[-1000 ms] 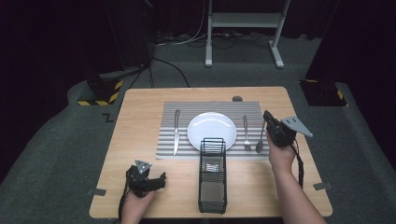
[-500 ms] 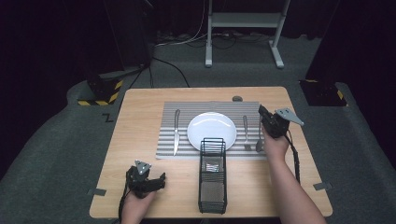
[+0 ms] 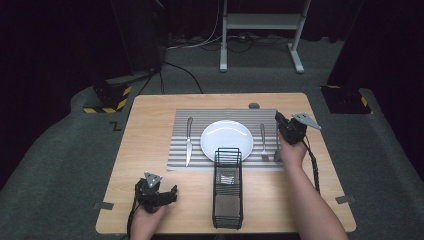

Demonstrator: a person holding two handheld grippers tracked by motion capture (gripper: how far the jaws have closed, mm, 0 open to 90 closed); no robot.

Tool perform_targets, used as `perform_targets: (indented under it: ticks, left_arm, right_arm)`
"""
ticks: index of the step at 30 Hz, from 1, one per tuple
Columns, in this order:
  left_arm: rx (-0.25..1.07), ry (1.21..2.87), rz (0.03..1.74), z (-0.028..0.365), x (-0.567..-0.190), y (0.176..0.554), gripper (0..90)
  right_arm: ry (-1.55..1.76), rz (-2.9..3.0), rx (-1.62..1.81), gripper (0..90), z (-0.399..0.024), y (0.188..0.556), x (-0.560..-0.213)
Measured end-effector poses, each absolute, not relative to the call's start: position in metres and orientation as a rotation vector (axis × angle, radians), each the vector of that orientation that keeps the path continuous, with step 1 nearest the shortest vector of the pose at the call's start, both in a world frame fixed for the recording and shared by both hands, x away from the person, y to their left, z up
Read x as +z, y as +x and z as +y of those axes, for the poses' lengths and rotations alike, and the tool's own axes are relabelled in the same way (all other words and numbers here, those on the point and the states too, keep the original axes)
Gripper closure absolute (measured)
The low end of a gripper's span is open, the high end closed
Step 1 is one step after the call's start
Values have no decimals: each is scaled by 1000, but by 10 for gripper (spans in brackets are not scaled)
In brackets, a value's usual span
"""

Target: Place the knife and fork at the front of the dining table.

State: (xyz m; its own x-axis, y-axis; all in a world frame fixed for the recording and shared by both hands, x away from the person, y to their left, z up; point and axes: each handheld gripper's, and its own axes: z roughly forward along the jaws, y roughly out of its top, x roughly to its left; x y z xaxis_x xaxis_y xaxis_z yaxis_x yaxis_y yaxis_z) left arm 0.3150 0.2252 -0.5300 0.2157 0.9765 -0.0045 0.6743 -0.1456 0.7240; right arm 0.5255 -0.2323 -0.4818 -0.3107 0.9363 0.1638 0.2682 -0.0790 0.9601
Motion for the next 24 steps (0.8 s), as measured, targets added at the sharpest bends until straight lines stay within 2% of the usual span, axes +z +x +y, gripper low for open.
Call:
perform_targets:
  ticks: [19, 21, 22, 24]
  left_arm:
    - [643, 1895, 1518, 226, -530, 315, 71]
    - [643, 1895, 1517, 226, -530, 315, 70]
    - [641, 1896, 1516, 226, -530, 315, 68]
    - [638, 1896, 1514, 226, -530, 315, 65]
  right_arm:
    - [1380, 1636, 1359, 849, -232, 545, -502]
    - [1384, 1634, 1346, 817, -233, 545, -502]
    - [1384, 1629, 1334, 763, -233, 545, -502]
    - [1387, 1621, 1337, 747, -235, 544, -501]
